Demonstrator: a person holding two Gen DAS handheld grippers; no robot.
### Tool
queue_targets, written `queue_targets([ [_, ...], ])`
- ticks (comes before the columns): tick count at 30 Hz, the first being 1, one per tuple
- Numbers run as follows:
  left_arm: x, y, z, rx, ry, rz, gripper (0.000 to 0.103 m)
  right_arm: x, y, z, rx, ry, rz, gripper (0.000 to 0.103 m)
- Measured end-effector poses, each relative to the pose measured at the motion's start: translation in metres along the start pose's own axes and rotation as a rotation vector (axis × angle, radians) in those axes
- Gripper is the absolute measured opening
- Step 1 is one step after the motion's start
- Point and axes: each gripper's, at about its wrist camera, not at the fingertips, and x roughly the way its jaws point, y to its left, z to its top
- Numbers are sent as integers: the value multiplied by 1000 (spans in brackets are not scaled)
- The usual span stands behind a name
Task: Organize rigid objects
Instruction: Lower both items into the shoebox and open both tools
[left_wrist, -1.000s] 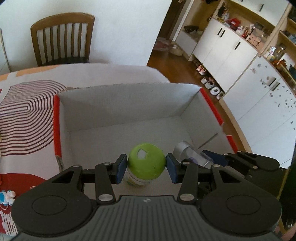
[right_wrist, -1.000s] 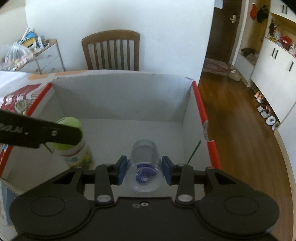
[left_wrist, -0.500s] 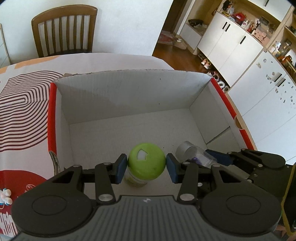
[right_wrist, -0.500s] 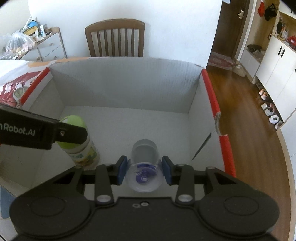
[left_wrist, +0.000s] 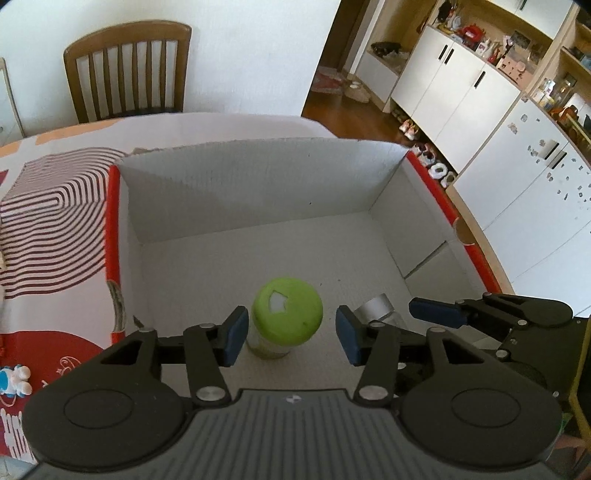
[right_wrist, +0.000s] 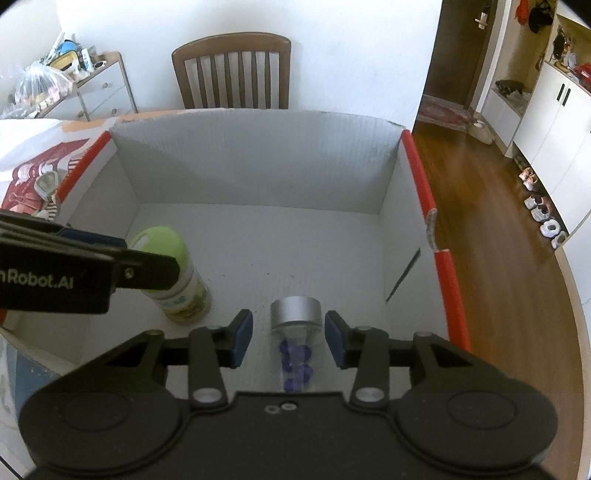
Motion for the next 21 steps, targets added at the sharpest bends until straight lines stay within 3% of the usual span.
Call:
queue_targets([
  [8,-27,-4,-8,1,-60,0,51,-22,2,1,7,-33,16,47],
  [21,-80,-3,-25,30,-192,45,51,-63,18,-5,-1,-106,62,62],
])
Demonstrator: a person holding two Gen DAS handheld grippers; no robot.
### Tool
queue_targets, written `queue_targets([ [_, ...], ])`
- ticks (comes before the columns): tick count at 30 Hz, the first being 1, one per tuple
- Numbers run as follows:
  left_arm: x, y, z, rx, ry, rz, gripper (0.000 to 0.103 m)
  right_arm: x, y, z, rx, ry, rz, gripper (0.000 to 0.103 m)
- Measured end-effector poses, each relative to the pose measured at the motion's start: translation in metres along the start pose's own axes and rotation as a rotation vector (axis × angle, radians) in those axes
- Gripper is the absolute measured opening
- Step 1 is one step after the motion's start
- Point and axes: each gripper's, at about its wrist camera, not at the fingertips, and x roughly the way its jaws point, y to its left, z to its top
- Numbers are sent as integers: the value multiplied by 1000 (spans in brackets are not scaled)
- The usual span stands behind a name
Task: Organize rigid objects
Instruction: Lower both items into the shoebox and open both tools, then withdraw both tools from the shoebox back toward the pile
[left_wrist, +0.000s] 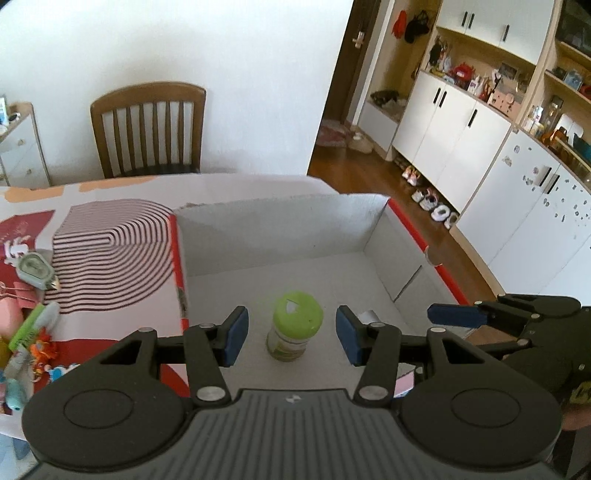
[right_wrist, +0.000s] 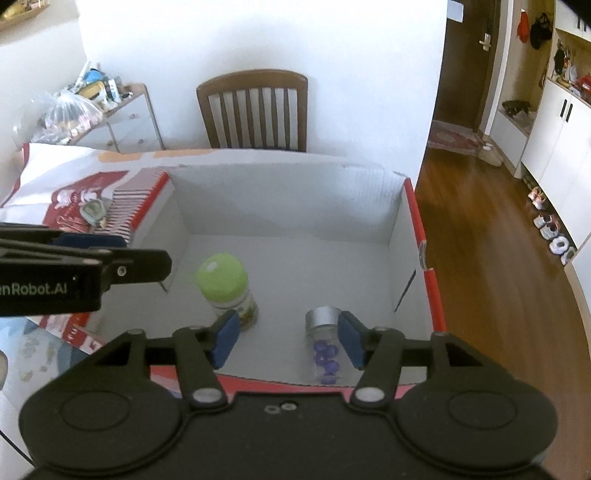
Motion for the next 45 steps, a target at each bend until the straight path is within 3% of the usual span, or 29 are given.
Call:
queue_targets([
  [9,-42,20,-14,7,-59,6,51,-32,15,-3,-2,-69,27,70],
  [12,-53,30,-21,5,-55,3,63,-39,25,-6,1,-80,32,73],
  [18,-74,56,-35,-14,-49,-15,64,-53,51,-12,13,-111,35,80],
  [20,-83,66,-41,-6,-56,-11,73,-56,62,-14,21,-119,47,83],
  [25,-102,100,-54,-1,-80,-9,75,-64,92,-21,30,-153,65,89],
  [30,-121,135,-66,7,-100,-24,82,-66,124,-23,20,-182,84,97],
  [40,-139,199,-79,-3,-102,-52,87,-52,182,-25,11,-180,97,101],
  [45,-139,223,-86,24,-109,-32,101,-38,205,-21,-1,-158,88,101],
])
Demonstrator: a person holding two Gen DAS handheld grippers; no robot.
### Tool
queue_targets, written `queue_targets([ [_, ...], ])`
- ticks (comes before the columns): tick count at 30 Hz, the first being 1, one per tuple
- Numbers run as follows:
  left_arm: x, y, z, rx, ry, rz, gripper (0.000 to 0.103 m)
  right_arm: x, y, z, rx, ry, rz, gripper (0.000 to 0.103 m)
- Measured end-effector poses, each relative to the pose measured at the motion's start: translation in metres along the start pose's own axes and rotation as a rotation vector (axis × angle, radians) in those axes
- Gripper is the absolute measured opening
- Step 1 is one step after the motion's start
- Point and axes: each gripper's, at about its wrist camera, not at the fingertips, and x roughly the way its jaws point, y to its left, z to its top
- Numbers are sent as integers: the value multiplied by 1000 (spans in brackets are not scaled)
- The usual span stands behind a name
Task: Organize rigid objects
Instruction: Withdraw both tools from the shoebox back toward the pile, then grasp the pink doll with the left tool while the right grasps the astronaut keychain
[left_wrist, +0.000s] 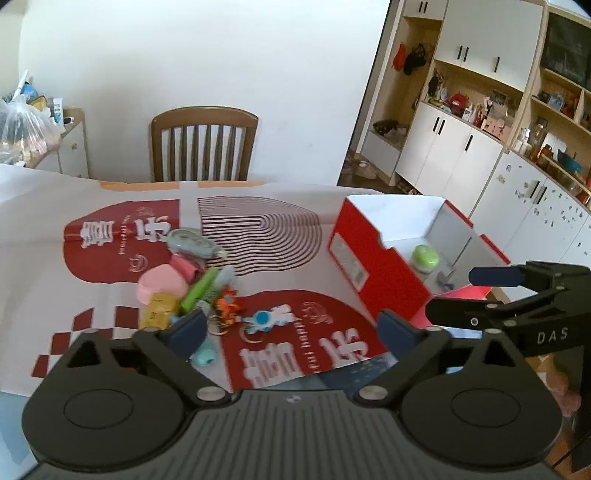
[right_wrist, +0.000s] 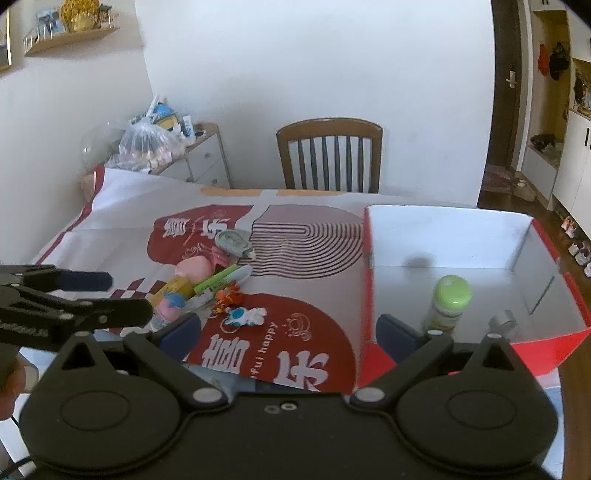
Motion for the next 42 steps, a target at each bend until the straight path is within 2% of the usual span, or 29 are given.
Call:
queue_targets([
  [5,7,27,-10,-12,-10,17,102,19,16,-1,-32,20,-9,101],
  [11,22,53,-24,17,-23,74,102,50,26,-2,-50,60,-11,101],
  [18,48,80,-38,-9,2,76,102,84,40,-3,-131,112,8,99],
  [25,65,86,-45,72,-12,118,102,118,49,-6,-229,160,21,95],
  [32,83,86,-47,91,-5,104,102,150,53,-9,-316,211,18,90],
  [36,89,87,-46,95,-11,115,101,163,55,-12,-340,228,38,83],
  [37,90,86,-46,102,-14,118,100,166,55,-12,-344,233,44,82],
  [42,99,86,-47,121,6,130,77,178,57,-13,-367,239,58,79],
])
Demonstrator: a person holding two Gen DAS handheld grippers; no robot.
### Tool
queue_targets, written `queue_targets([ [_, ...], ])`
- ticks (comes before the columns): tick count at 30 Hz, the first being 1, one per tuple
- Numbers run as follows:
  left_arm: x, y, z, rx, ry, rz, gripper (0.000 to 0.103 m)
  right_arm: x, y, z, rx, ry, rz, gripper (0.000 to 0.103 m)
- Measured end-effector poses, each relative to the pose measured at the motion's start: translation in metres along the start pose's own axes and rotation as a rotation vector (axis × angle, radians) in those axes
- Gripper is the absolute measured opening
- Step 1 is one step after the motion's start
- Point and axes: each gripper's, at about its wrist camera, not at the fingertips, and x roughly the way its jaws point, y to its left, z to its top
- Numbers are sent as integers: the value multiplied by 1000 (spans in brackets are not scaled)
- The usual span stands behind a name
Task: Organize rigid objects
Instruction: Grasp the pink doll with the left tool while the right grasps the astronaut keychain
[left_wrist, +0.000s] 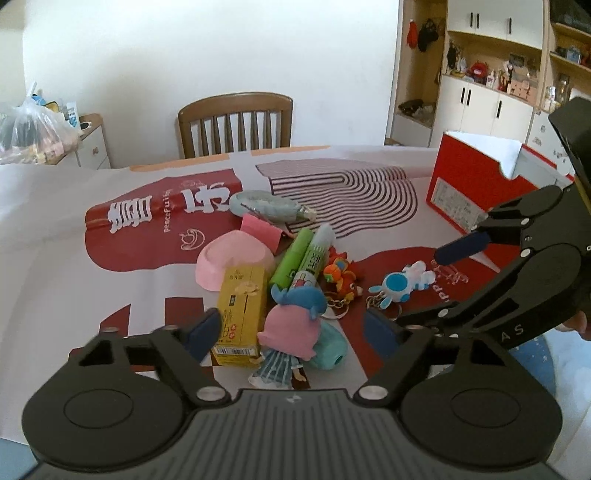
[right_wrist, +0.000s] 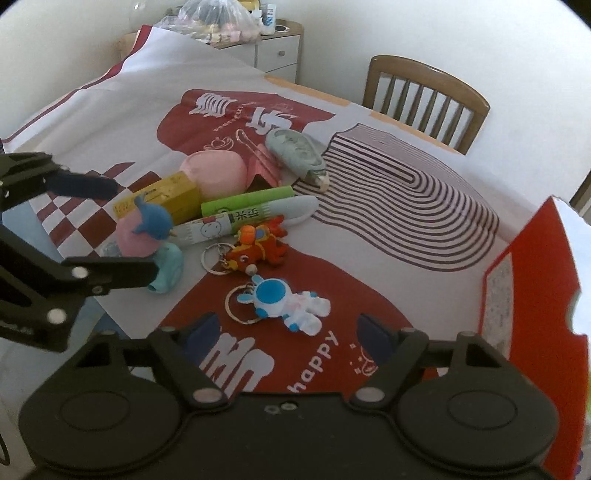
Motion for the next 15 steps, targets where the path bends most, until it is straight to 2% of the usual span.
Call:
queue_targets([
  [1,2,0,0,1,5,5,72,2,0,1,-1,0,-1,77],
  [3,3,-1,0,9,0,17,69,5,0,2,0,0,0,75],
  [8,6,-7,2,43,-7,35,53,11,0,3,10,-2,-10,68],
  [15,10,-17,1,110,-15,69,44,13,2,2,29,-18,-25,63],
])
